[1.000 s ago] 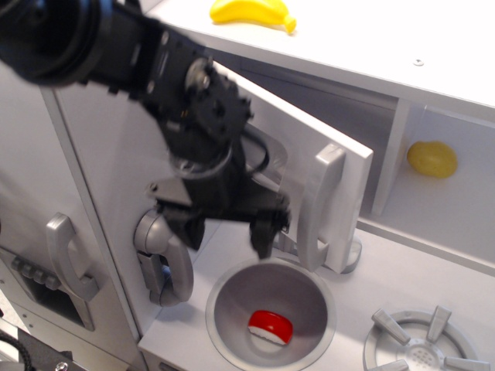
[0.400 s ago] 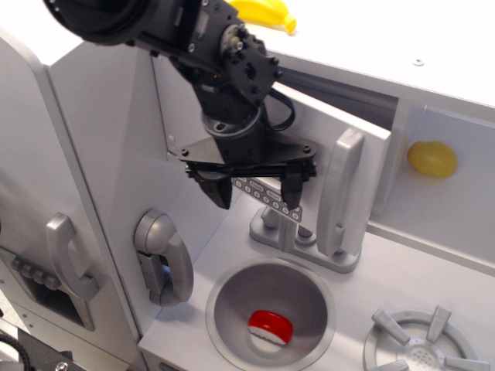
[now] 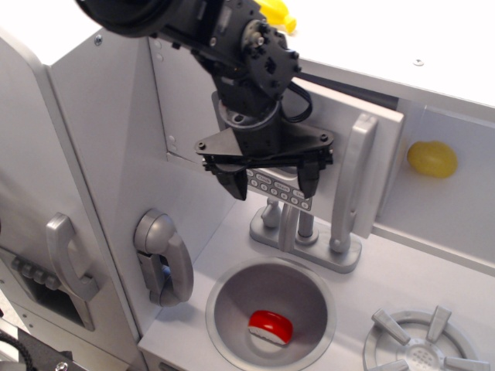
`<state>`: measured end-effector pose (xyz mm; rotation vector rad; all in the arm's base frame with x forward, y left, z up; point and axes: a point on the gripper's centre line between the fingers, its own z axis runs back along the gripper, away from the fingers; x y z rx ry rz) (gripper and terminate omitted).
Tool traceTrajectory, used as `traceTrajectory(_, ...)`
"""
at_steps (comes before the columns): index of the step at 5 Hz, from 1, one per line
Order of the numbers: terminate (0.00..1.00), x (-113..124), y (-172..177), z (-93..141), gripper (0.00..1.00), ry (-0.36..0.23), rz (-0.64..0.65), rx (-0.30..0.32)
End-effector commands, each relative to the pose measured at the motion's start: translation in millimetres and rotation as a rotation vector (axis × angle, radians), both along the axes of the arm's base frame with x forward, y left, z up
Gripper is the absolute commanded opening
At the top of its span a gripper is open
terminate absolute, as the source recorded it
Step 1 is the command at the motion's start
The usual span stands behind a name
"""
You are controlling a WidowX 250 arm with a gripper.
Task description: Close microwave
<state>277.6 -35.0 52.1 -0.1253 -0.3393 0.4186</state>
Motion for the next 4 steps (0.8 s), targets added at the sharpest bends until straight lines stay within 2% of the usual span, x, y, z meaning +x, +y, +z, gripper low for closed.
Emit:
traceTrajectory(1,0.0,16.4,4.7,18.2,1.0,-0.05,0.025,-0.01)
traceTrajectory(2,0.0,10.8,7.8,17.1,1.0,-0.046,0.014,-0.004)
traceTrajectory(3,0.0,-10.8,15.3,11.7,1.0,-0.038,-0.039,0.012)
traceTrajectory(4,1.0,-40.6,30.0,0.8,1.0,0.016,-0.107,0.04)
